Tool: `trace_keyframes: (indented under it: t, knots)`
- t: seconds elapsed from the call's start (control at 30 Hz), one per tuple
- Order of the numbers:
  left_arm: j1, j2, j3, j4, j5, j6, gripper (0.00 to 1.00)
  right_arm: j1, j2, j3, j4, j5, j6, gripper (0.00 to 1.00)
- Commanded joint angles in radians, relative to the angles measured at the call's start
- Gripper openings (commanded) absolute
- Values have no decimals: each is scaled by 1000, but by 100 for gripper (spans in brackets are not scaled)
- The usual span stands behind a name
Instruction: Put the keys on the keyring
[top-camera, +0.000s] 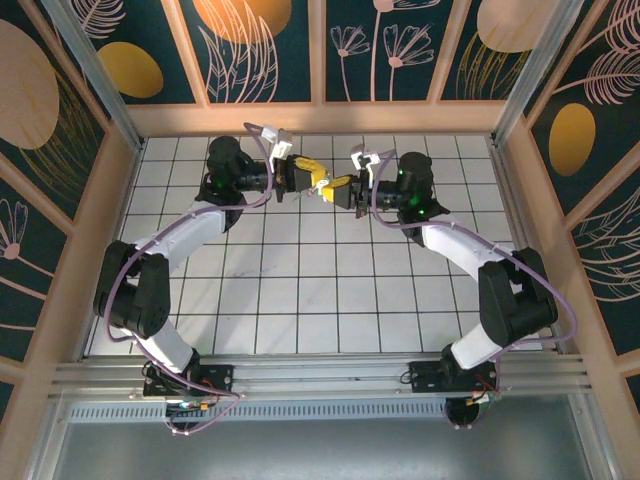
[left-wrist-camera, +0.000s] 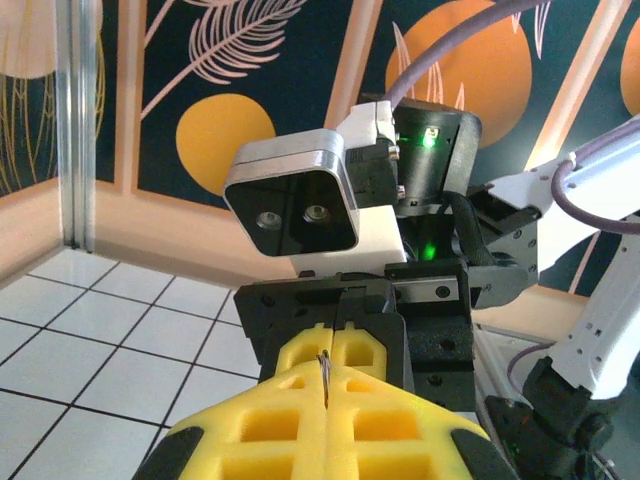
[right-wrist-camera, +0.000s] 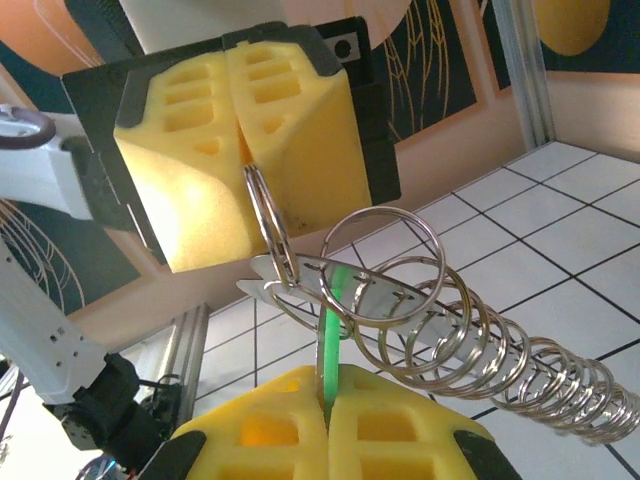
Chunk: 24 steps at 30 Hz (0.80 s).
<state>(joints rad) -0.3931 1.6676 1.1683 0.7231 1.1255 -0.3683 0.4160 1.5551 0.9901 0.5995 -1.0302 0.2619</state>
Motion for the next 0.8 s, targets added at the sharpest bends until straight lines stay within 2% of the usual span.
trace_keyframes:
  t: [0.0,0.27,0.77]
  knots:
    - [-13,-42,-36,171,-31,-94,0,4,-21,-17,75,58,33,0]
    - [-16,-55,-145,435,-154,-292,0,-26,-50,-91,169,138,93,0]
    - [-24,-46,-182,587,-216,-400,0,23,11,-7,121,119,90,0]
